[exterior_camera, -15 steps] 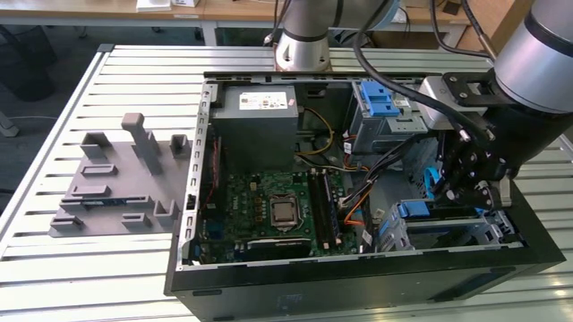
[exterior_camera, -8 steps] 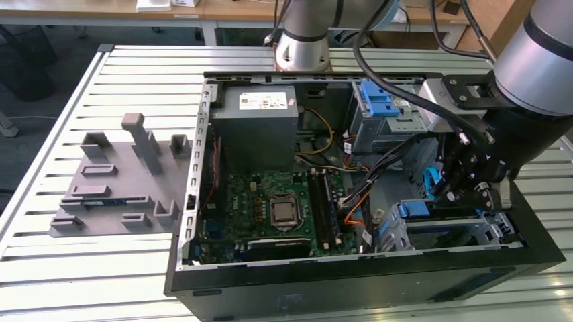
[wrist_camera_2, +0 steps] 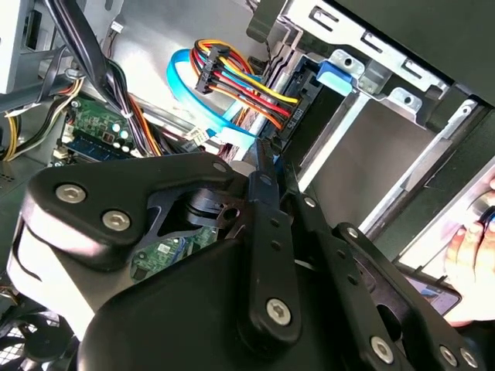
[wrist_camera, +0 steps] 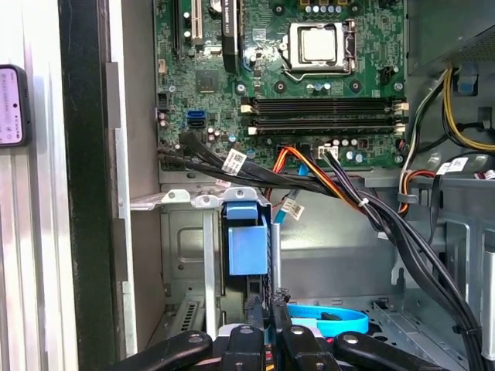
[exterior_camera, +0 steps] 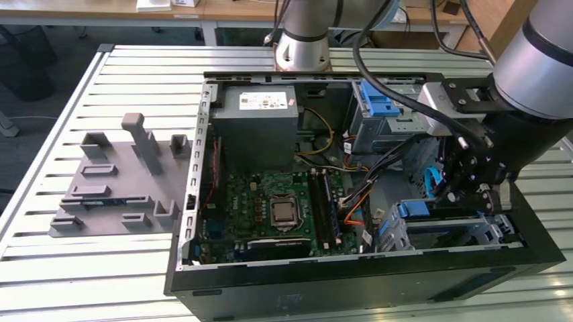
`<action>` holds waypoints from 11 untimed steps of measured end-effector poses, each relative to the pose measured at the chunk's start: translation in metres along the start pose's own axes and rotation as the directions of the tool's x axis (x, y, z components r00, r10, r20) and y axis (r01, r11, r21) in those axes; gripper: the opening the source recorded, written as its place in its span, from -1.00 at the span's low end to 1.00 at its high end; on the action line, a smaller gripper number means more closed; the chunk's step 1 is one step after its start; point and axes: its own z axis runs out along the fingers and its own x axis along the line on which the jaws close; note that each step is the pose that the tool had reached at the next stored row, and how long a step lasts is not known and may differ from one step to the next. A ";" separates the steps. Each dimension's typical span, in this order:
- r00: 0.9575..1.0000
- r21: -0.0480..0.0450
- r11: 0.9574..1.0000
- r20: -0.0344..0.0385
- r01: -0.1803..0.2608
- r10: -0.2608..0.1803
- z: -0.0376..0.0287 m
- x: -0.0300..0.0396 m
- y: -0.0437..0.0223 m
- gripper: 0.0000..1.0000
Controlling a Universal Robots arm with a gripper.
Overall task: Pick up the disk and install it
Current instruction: 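Insert the second disk wire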
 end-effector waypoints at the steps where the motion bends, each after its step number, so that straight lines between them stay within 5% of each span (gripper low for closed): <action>1: 1.000 0.000 1.000 0.000 0.000 0.000 0.0001 0.0001 0.0000 -0.68; 11: 1.000 0.000 1.000 0.004 0.000 0.000 0.0014 0.0004 -0.0006 -0.68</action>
